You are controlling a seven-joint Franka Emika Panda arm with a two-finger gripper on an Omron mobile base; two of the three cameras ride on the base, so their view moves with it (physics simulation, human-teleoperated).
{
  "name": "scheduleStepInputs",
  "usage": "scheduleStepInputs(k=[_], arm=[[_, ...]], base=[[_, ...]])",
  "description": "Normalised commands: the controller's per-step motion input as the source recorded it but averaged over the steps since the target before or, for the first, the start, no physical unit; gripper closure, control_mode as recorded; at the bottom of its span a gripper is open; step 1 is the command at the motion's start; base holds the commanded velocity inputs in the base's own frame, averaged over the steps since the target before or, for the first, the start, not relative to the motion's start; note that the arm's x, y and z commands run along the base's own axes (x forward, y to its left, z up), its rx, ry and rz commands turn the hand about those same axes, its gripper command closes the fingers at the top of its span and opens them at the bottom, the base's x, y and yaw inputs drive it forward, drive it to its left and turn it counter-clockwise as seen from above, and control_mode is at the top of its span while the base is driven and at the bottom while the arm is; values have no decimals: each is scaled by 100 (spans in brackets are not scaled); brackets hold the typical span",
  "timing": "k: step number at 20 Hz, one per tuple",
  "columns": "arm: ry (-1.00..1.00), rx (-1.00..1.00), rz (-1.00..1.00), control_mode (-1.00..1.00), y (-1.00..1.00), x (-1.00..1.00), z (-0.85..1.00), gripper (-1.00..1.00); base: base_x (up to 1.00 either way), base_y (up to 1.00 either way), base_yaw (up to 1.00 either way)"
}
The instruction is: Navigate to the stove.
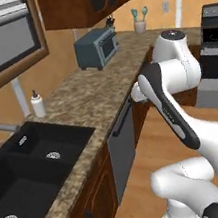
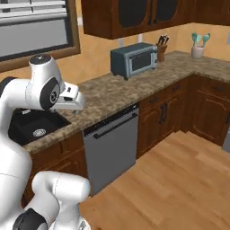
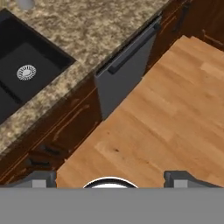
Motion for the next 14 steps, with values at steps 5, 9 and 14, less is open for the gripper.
scheduleStepInputs(k=[5,9,14], arm=[[0,0,0,100,0,0,0,-100],[0,0,0,100,0,0,0,-100],[0,0,0,100,0,0,0,-100]], base=[[0,-58,-72],[40,-64,-66],[100,-50,-20]])
